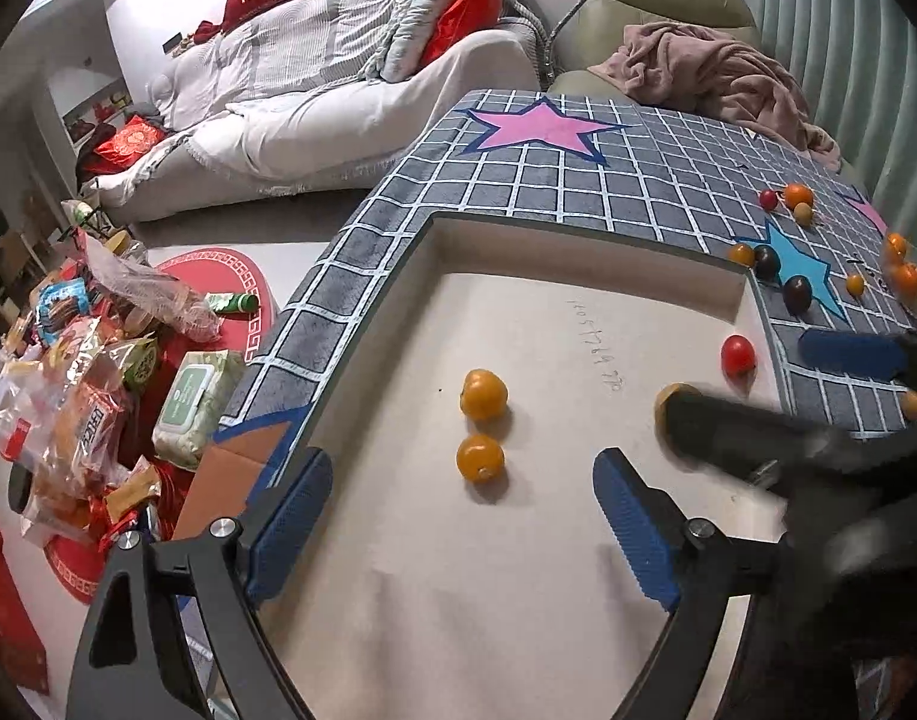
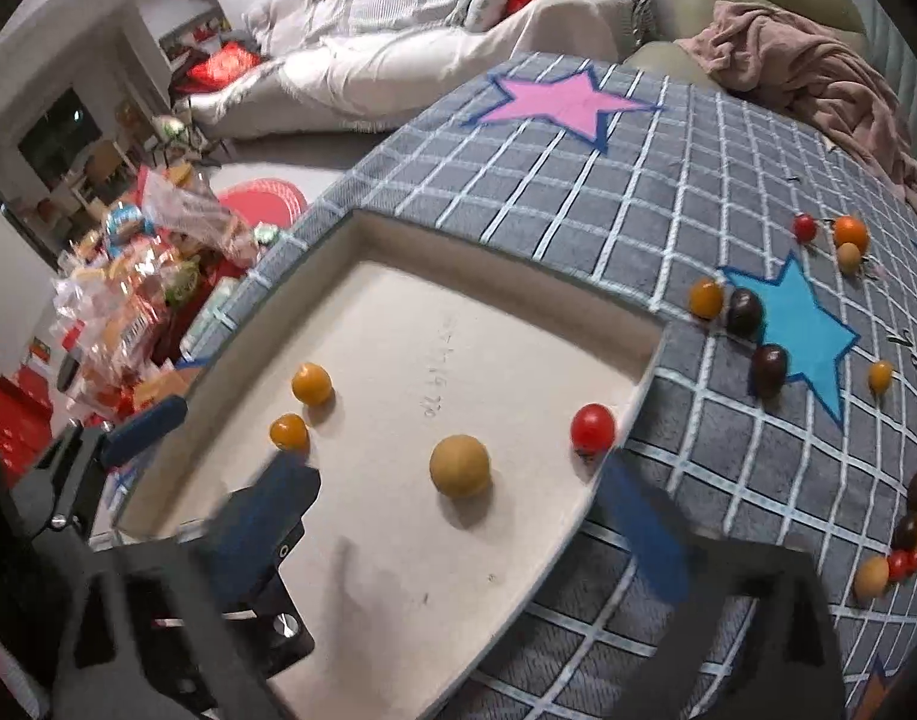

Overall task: Organize fruits
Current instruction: 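Open the right tool over the tray while the left tool releases its orange tomato, then move both open tools back over the fruits on the tablecloth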

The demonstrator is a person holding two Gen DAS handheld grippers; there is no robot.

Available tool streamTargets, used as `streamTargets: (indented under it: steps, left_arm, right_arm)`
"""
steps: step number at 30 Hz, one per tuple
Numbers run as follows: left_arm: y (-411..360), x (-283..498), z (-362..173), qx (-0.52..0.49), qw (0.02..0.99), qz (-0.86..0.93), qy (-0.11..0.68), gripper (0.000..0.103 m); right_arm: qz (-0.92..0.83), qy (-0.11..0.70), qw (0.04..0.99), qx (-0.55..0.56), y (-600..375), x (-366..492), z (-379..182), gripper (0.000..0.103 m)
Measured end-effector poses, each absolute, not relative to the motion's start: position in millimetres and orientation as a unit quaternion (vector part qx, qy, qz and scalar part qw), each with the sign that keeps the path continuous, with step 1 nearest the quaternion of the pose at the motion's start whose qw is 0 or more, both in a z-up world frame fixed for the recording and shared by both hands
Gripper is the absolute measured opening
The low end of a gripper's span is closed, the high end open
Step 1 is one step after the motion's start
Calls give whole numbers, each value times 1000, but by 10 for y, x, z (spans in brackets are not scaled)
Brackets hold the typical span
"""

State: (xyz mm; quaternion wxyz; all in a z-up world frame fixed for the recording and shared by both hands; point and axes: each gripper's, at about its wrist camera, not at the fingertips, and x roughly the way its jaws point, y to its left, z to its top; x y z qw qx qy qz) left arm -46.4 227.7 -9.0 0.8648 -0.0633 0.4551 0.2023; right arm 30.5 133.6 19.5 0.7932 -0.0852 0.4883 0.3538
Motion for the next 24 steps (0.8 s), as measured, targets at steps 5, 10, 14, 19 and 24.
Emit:
streamTargets:
  steps: [5,10,14,19,24]
  left_arm:
    - [2201,-533,30,-60,868,197,452,90]
    - [2084,-630,229,-56,872,196,444,90]
    - [1998,-765,429,-68,879,194,430,90]
    - [1790,-773,622,-58,886,179,423,90]
    - [1397,-707,869,-25,900,153,407,90]
  right_arm:
    - [351,487,797,-64,1084,291,353,103]
    - [337,478,808,-66,765,260,462,103]
    - [309,478,820,-49,427,309,488,103]
    - [277,476,835,-18,-36,411,557,103]
    - [257,462,849,-3,-420,496,674,103]
